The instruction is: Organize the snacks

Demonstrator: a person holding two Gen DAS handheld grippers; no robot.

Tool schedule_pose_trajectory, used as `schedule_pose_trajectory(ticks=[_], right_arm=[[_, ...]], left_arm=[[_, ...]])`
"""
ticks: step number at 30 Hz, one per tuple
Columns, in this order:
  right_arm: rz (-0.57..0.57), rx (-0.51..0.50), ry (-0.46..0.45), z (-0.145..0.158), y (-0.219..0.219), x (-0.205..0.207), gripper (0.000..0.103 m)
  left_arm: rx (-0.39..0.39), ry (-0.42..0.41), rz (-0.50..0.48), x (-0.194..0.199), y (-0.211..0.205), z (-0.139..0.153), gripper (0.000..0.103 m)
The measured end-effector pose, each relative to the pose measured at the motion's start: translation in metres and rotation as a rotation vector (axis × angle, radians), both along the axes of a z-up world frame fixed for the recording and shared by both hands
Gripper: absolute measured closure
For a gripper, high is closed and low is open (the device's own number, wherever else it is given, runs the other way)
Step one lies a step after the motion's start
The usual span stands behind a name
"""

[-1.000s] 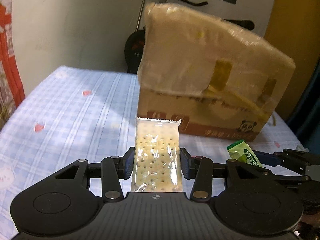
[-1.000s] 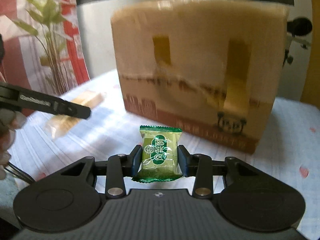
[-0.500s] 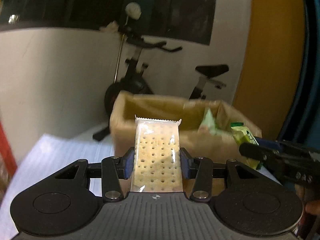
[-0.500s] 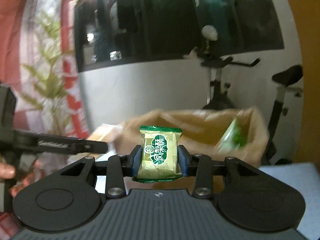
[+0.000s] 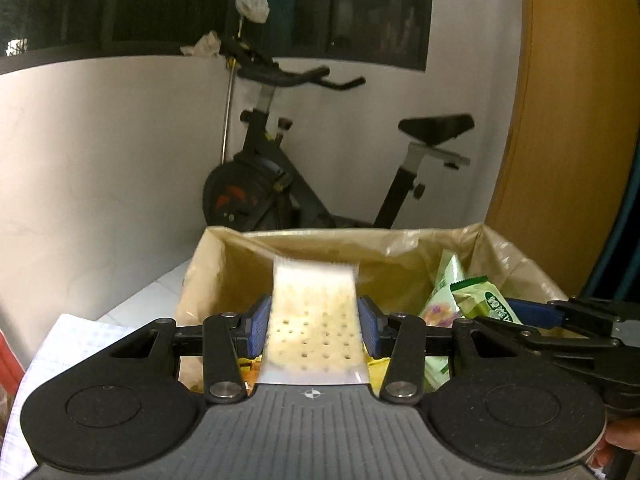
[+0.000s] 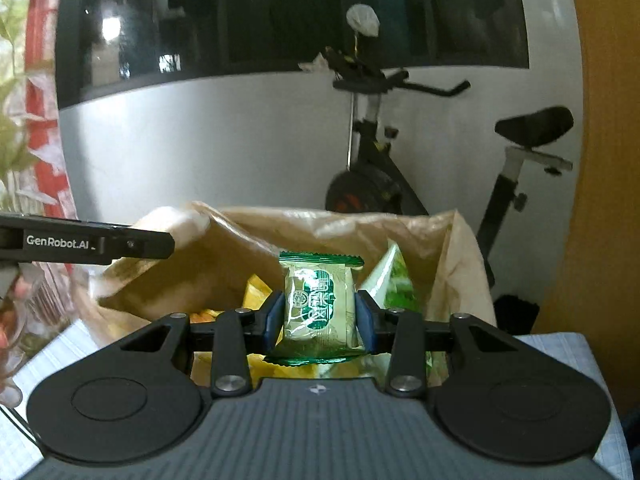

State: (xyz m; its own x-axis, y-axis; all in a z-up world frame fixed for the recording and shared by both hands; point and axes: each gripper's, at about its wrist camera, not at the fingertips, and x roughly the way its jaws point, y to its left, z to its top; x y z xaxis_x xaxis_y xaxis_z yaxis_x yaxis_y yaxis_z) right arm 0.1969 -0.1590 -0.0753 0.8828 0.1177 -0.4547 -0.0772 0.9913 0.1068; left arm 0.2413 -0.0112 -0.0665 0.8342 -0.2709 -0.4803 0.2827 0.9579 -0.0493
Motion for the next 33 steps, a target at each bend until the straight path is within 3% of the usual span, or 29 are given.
schedule_pose_trajectory(ticks=[4,5,9,12,15,20,24,29,33], right_arm=[[-0.006,0.002,0.008,-0.003,-0.001,-0.001,0.060],[-0.007,0.002,0.010,-0.001,-0.001,-0.002,0.057],[-0.004,0.003,-0.005,0.009,-0.002,-0.007,0.035],[-0.008,0.009,-0.017,0.018,-0.003,-0.015,0.017],[-0.010,0.018,-0.026,0.025,-0.005,-0.026,0.009],[-0.032,-0.014,-0.014,0.038,-0.002,-0.045,0.001],[-0.053,0.000,-0.012,0.050,-0.002,-0.064,0.000],[-0.079,0.023,-0.036,0.069,-0.002,-0.089,0.000],[-0.086,0.036,-0.051,0.080,-0.002,-0.106,0.000]], left_arm=[[0.016,0.002,-0.004,0.002,0.001,-0.001,0.050],[0.015,0.003,-0.005,-0.001,0.006,0.000,0.043],[0.012,-0.004,0.005,-0.009,0.012,0.007,0.020],[0.025,-0.006,0.011,-0.018,0.015,0.016,0.011],[0.056,-0.008,-0.006,-0.029,0.015,0.025,0.011],[0.122,-0.040,0.063,-0.055,0.013,0.041,0.010],[0.095,-0.109,0.045,-0.083,0.015,0.057,0.010],[0.106,-0.131,0.077,-0.111,0.013,0.072,0.010],[0.061,-0.120,0.103,-0.137,0.019,0.078,0.010]])
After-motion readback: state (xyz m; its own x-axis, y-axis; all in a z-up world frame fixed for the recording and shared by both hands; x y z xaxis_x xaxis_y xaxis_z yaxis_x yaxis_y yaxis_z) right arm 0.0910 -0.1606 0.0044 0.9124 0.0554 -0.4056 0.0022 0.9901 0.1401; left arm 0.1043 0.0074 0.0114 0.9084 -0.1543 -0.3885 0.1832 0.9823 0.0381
